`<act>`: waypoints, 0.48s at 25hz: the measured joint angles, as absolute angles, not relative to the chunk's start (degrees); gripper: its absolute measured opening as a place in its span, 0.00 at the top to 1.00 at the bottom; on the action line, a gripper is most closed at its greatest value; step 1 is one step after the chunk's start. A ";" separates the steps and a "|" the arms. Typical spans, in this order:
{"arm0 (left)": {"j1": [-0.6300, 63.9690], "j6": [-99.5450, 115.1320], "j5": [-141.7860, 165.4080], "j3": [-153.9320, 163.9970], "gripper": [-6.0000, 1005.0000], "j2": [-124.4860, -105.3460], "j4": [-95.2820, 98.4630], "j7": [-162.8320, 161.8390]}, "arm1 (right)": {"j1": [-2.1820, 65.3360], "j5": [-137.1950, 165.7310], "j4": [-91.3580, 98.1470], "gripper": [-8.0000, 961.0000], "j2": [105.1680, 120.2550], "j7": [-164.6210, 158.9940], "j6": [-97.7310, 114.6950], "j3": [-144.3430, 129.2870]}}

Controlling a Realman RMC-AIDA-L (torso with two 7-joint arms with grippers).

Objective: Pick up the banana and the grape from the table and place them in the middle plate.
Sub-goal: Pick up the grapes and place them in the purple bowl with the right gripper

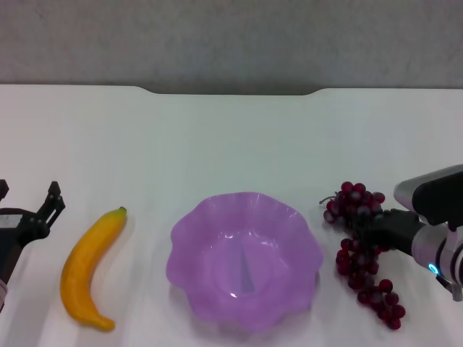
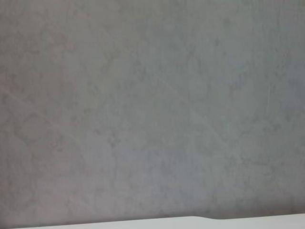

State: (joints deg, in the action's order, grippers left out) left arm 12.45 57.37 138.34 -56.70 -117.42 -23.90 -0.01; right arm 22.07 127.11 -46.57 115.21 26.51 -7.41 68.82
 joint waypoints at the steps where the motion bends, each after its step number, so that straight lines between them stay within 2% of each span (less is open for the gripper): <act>1: 12.42 57.38 138.34 -56.70 0.11 -117.42 -23.87 -0.01 | 21.51 127.17 -47.06 0.54 115.18 26.54 -6.12 68.33; 12: 12.39 57.40 138.34 -56.69 0.11 -117.42 -23.81 0.00 | 19.08 127.64 -49.00 0.60 115.05 26.62 0.47 64.73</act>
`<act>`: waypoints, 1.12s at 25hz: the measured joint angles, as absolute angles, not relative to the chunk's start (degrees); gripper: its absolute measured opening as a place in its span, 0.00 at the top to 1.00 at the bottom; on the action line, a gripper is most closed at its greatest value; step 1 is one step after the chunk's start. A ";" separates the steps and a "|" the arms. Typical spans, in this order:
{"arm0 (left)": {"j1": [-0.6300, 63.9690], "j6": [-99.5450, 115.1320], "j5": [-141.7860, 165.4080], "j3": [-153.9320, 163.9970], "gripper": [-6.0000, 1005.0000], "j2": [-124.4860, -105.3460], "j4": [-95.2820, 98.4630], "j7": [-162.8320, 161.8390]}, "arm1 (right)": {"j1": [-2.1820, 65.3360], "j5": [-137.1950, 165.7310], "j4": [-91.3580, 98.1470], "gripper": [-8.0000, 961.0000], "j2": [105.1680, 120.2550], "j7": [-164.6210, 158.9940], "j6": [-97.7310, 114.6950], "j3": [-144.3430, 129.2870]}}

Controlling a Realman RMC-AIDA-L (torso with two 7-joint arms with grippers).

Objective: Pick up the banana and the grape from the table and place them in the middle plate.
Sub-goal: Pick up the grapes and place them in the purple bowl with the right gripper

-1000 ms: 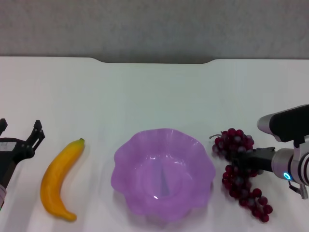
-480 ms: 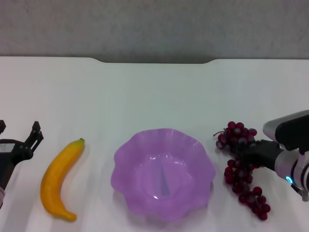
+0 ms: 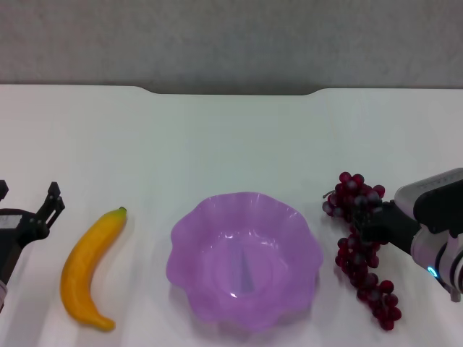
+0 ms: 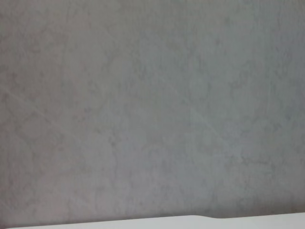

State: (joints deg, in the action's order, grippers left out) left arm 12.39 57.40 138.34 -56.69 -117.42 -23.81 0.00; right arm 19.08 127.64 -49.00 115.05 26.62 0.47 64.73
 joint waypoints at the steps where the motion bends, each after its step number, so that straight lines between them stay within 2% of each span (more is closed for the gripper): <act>1: 12.39 57.40 138.34 -56.69 0.11 -117.42 -23.83 0.00 | 19.07 127.65 -49.01 0.60 115.05 26.63 0.53 64.71; 6: 12.36 57.39 138.34 -56.69 0.11 -117.42 -23.81 0.00 | 17.94 127.75 -50.37 0.60 114.93 26.93 4.00 62.78; 14: 12.21 57.37 137.79 -56.69 0.11 -117.41 -23.81 0.00 | 9.43 132.00 -59.27 0.61 114.81 30.97 17.79 58.84; 28: 12.66 56.86 137.71 -56.69 0.11 -117.33 -23.66 0.00 | 9.31 137.90 -71.55 0.64 114.74 31.03 21.53 54.84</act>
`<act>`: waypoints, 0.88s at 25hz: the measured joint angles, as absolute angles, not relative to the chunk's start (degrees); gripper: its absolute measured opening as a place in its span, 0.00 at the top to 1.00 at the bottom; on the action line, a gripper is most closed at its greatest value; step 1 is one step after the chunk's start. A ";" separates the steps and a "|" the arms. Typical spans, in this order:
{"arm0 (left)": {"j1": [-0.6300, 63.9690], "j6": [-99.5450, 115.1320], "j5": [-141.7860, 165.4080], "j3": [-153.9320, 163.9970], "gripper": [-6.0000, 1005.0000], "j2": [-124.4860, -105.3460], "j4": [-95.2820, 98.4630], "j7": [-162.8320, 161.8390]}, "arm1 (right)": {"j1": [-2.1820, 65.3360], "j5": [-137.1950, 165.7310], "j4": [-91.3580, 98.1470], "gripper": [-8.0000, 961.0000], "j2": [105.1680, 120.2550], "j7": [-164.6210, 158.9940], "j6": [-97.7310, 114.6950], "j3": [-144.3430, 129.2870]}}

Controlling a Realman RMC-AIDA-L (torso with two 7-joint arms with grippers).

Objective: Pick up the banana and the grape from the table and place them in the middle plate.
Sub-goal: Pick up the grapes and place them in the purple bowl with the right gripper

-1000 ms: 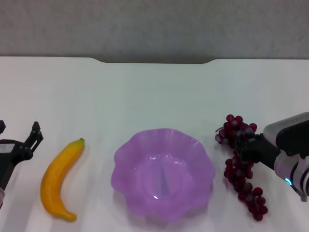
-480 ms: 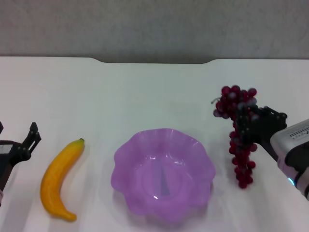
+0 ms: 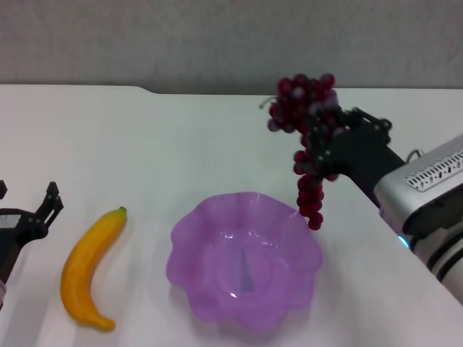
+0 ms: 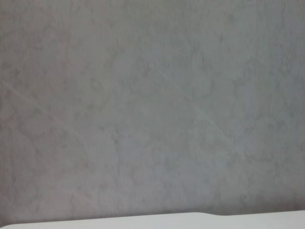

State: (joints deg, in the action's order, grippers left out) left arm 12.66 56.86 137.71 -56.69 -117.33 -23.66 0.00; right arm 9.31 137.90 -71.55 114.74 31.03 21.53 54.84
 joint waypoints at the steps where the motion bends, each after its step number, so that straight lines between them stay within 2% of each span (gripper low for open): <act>1: 12.66 56.85 137.71 -56.69 0.11 -117.33 -23.55 0.00 | 9.31 138.24 -72.52 0.64 114.72 31.03 21.35 54.64; 9: 12.86 56.84 137.73 -56.40 0.11 -117.42 -23.11 0.00 | 9.53 140.25 -76.20 0.65 114.70 31.04 19.99 52.09; 22: 12.95 56.87 137.73 -56.50 0.11 -117.51 -23.03 -0.15 | 11.52 139.74 -66.57 0.67 115.15 29.19 20.24 47.24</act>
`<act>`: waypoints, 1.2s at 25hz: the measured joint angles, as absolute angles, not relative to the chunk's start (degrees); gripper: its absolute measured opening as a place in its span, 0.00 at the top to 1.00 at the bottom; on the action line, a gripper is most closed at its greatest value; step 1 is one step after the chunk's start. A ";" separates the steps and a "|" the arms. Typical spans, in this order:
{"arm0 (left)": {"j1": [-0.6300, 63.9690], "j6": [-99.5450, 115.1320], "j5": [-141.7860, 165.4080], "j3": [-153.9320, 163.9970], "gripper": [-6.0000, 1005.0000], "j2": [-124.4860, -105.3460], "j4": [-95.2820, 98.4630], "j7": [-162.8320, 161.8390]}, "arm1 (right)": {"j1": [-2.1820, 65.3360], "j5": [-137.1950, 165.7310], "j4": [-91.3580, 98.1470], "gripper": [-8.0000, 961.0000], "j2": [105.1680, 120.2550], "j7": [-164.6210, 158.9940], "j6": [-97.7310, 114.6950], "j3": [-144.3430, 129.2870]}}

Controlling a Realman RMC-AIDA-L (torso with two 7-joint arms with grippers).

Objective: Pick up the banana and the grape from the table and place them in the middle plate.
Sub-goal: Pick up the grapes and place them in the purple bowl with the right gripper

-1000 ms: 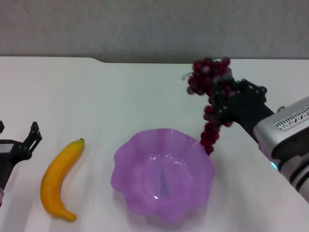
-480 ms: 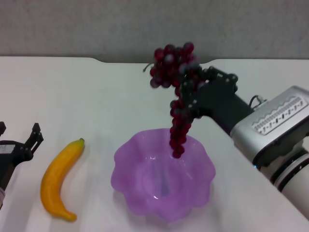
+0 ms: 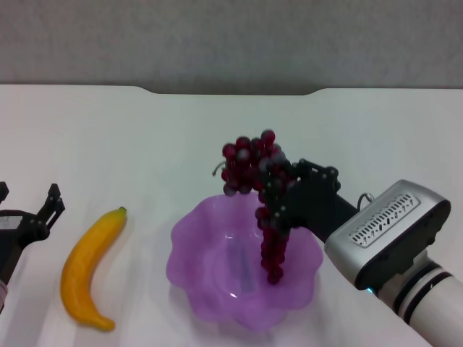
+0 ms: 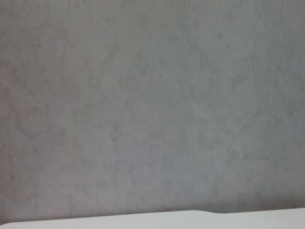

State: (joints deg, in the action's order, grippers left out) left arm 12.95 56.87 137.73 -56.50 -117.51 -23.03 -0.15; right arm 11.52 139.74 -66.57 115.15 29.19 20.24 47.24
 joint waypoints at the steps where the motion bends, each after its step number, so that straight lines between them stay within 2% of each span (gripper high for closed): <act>1: 12.95 56.87 137.73 -56.48 0.11 -117.51 -23.03 -0.15 | 12.02 139.73 -65.38 0.67 115.15 28.16 20.23 46.99; 17: 13.74 56.75 137.72 -56.17 0.11 -117.59 -23.02 -0.42 | 20.68 139.91 -47.87 0.68 115.46 15.37 23.06 40.39; 23: 14.22 55.79 137.72 -56.16 0.11 -117.60 -23.02 -0.44 | 21.59 140.28 -44.25 0.69 115.53 14.92 30.31 37.37; 28: 14.20 55.79 137.72 -56.16 0.11 -117.60 -23.02 -0.44 | 21.50 140.30 -43.68 0.62 115.55 15.10 31.99 36.99; 30: 14.16 55.79 137.72 -56.16 0.11 -117.60 -23.02 -0.44 | 21.51 140.34 -43.15 0.54 115.57 15.10 32.78 36.67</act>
State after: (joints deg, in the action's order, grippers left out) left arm 14.16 55.79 137.72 -56.16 -117.60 -23.02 -0.44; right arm 21.51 140.34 -43.15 115.57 15.10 32.78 36.67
